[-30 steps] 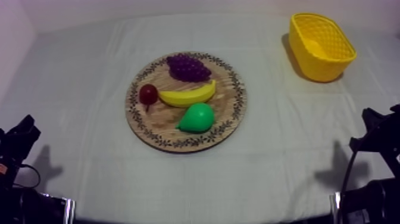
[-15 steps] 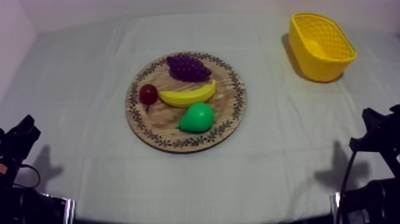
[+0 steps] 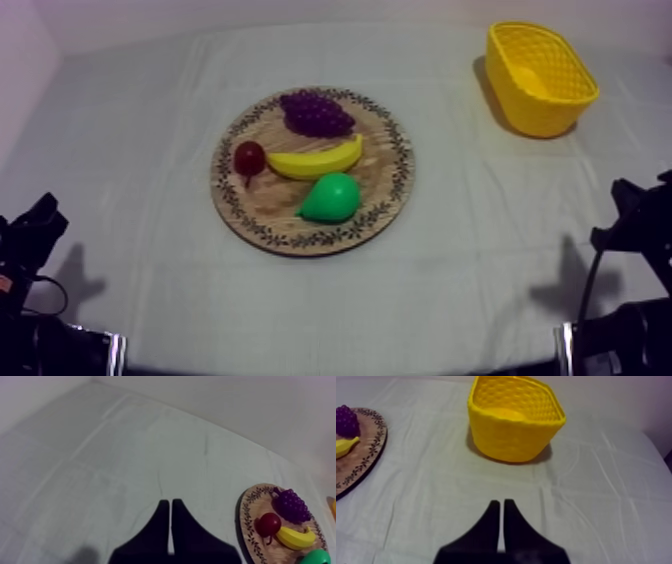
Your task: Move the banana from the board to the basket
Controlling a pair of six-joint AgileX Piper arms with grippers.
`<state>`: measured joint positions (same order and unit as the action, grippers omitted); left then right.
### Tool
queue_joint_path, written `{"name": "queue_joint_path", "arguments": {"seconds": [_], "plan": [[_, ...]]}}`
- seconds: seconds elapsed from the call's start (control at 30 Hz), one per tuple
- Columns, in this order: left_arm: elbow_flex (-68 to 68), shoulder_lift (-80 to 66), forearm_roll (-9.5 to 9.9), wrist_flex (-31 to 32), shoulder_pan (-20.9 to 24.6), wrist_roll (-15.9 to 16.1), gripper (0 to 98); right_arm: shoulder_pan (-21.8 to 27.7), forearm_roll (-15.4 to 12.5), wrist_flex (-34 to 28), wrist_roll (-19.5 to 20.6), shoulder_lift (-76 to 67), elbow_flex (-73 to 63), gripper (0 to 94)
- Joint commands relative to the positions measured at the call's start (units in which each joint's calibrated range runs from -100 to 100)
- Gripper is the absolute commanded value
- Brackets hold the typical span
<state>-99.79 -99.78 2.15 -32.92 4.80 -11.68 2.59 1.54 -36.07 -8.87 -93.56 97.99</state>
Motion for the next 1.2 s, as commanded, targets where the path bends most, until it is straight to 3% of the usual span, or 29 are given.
{"name": "queue_joint_path", "arguments": {"seconds": [0.0, 0.23, 0.57, 0.87, 1.17], "plan": [[0.0, 0.0, 0.03, 0.0, 0.0, 0.0, 0.1, -0.3, 0.4, 0.0, 0.7, 2.6, -2.7, 0.6], [0.0, 0.0, 0.03, 0.0, 0.0, 0.0, 0.1, -1.6, 0.7, -4.2, 0.5, 11.9, -16.6, 0.6], [0.0, 0.0, 0.03, 0.0, 0.0, 0.0, 0.1, -4.0, -3.0, -13.3, -6.1, 25.9, -40.0, 0.7], [0.0, 0.0, 0.03, 0.0, 0.0, 0.0, 0.1, -8.5, -5.4, -22.4, -9.5, 40.1, -57.9, 0.7], [0.0, 0.0, 0.03, 0.0, 0.0, 0.0, 0.1, -13.8, -6.4, -30.2, -10.0, 54.3, -73.1, 0.7]]}}
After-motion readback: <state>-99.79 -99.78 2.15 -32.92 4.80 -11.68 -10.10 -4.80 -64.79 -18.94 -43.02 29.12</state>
